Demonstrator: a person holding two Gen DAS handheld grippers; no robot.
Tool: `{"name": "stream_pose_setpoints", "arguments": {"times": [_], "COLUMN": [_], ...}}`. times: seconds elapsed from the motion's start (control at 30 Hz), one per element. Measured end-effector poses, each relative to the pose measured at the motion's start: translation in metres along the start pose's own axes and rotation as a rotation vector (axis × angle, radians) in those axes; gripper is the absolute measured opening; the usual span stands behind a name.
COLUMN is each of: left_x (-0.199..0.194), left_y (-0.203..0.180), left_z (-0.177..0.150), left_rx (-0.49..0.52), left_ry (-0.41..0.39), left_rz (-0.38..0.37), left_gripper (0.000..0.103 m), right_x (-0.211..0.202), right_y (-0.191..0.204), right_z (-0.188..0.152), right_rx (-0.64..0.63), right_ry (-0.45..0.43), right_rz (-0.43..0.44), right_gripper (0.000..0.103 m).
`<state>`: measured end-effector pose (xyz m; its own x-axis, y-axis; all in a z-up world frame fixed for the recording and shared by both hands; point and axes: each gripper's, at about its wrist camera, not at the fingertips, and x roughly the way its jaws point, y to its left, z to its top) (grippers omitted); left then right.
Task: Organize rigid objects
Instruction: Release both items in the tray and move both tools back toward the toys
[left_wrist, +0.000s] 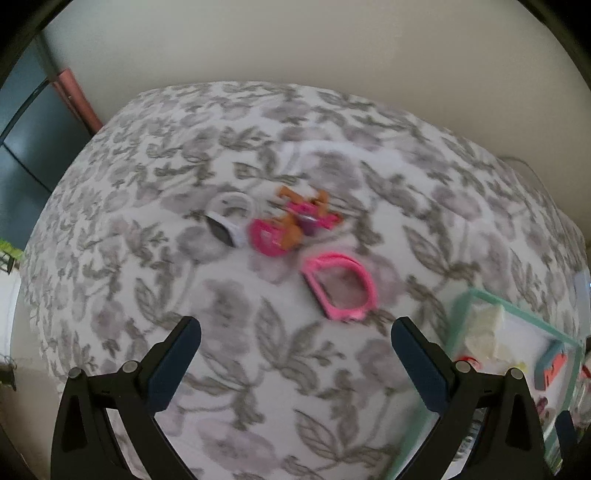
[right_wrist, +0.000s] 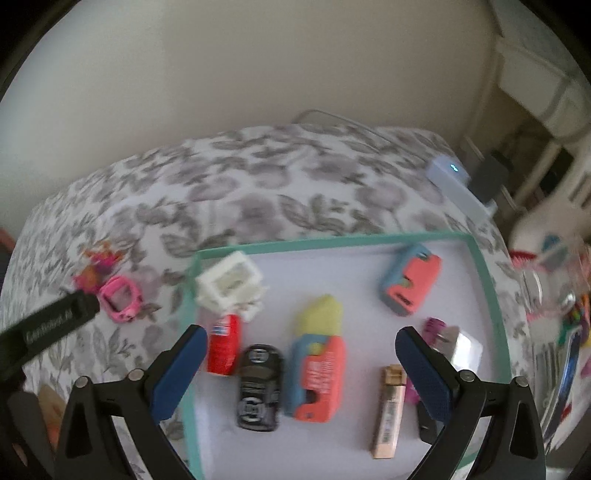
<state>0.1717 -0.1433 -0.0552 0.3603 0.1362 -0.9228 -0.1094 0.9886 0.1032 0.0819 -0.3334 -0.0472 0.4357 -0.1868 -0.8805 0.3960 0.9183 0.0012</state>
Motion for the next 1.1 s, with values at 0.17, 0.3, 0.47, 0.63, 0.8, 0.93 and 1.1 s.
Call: {"name": "stream_pose_setpoints", "arguments": {"times": [0.17, 0.3, 0.47, 0.63, 0.8, 0.93, 1.1], "left_x": [0.005, 0.017, 0.027, 0.028, 0.025, 0.021, 0.034], "left_y": [0.033, 0.062, 0.099, 0.12, 0.131, 0.133, 0.134], "left_z": [0.013, 0.02, 0.026, 0.03, 0.035, 0.035, 0.045], "left_rx": [-0.037, -0.066, -0.119, -0.139, -0.139, -0.089, -0.089], "left_ry": [-0.009, 0.009, 0.032, 0.025, 0.002, -0.079, -0.08], "left_rz": [0.034, 0.058, 0.069, 0.064, 0.051, 0.05, -0.025], "left_gripper": [0.103, 0.103, 0.103, 0.103, 0.103, 0.103, 0.103], "right_x": [-0.005, -0.009, -0.013, -0.011, -0.01, -0.005, 0.006], "right_y": [0.026, 0.039, 0.054, 0.066, 0.074, 0.084, 0.099], "right_z": [-0.001, -0.001, -0.001, -0.003, -0.005, 0.0, 0.01], "right_rx": [-0.054, -0.066, -0.053, -0.059, -0.073, -0.1, -0.116], "right_ry": [-0.022, -0.03, -0.039, -0.036, -0.046, -0.057, -0.065], "right_rz": [0.024, 0.049, 0.113, 0.154, 0.18, 0.194, 0.238], "right_gripper": [0.103, 0.103, 0.103, 0.103, 0.103, 0.103, 0.103]}}
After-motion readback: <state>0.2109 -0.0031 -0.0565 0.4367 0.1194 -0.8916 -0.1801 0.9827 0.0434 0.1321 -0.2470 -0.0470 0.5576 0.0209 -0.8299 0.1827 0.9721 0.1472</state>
